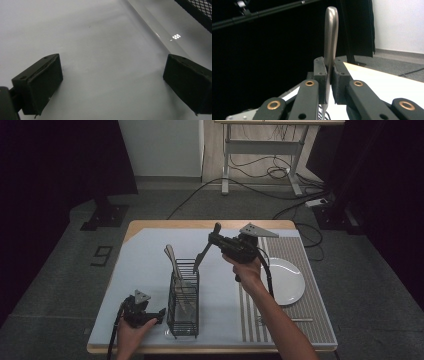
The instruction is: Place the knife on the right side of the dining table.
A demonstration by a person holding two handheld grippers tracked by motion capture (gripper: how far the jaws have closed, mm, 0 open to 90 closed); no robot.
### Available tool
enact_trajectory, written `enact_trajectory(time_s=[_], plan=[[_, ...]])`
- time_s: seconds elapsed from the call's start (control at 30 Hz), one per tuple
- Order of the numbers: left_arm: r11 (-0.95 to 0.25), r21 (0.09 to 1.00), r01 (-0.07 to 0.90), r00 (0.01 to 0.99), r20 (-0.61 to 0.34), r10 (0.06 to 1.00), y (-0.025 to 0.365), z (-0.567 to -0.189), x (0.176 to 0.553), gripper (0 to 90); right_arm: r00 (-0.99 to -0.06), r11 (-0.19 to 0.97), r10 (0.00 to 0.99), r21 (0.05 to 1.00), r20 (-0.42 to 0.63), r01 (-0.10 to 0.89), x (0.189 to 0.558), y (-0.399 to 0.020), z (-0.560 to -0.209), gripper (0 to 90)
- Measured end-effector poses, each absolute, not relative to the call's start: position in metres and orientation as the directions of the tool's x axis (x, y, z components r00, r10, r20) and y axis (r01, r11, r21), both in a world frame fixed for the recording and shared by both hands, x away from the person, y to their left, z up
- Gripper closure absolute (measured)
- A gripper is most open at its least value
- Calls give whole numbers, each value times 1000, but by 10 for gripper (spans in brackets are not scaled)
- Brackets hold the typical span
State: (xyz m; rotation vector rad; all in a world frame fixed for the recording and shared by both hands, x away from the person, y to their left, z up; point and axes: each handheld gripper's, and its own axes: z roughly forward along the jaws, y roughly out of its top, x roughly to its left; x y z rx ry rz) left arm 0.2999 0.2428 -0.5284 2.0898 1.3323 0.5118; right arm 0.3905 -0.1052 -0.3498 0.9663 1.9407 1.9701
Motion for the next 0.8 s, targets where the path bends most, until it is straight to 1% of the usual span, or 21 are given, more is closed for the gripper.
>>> enact_trajectory(time_s=[0.1,0.37,0.53,0.63,0.67,0.77,0.8], plan=[[-315,667,675,421,2,907,243,-528,300,18,-762,-125,573,951,301,282,388,-110,-347,834],[-315,667,675,421,2,907,243,-528,300,18,-751,-215,565,940,340,264,387,-138,-335,835],[-315,667,675,422,2,907,243,-528,300,18,-731,-215,587,938,347,273,388,-146,-336,835],[-315,667,675,422,2,907,243,-528,300,18,-720,-193,606,941,337,278,390,-147,-341,835],[-315,668,674,421,2,907,243,-528,300,18,-713,-172,616,941,334,292,392,-146,-348,835],[-316,667,675,422,2,907,243,-528,300,18,-703,-161,626,939,336,305,394,-144,-356,834],[-316,667,675,422,2,907,243,-528,300,18,-691,-155,637,935,342,319,398,-144,-364,834]])
